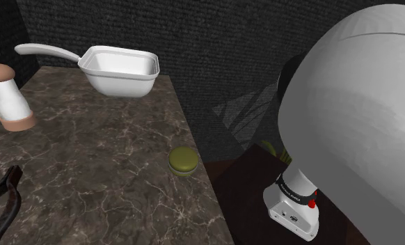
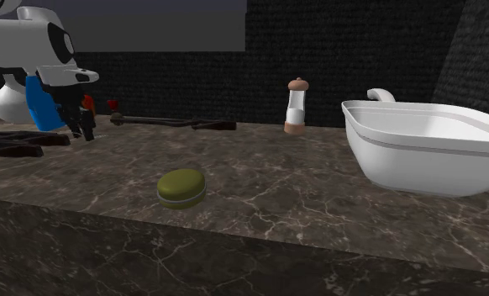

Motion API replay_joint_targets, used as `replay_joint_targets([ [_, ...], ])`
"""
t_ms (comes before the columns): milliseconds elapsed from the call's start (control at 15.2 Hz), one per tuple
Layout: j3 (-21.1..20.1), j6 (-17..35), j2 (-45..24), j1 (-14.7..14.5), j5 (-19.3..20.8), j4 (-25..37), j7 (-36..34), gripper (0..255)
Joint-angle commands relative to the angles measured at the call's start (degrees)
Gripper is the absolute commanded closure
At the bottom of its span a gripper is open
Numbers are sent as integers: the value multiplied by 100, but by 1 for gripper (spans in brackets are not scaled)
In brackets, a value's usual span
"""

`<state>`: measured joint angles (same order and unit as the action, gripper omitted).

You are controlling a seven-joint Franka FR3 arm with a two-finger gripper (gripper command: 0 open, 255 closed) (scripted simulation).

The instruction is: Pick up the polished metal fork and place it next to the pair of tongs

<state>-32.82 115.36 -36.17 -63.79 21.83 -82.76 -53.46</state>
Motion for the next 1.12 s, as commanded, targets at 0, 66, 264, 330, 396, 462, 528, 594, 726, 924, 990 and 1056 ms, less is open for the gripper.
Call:
replay_joint_targets([
  [0, 1, 5, 0, 4, 0, -16, -1, 0],
  [66, 2, 2, -4, 3, 0, -9, 1, 0],
  [264, 2, -8, -8, -2, 0, 5, 2, 0],
  [330, -28, -152, 67, 6, -45, 83, 30, 0],
  [396, -56, -300, 135, 10, -87, 172, 57, 0],
  [462, -81, -452, 197, 9, -127, 272, 84, 0],
  [528, -99, -575, 241, 6, -155, 358, 105, 0],
  [594, -99, -575, 241, 6, -155, 358, 105, 0],
  [726, -99, -575, 241, 6, -156, 358, 105, 0],
  [924, -99, -575, 241, 6, -155, 358, 105, 0],
  [990, -99, -575, 241, 6, -155, 358, 105, 0],
  [1056, -99, -575, 241, 6, -155, 358, 105, 0],
])
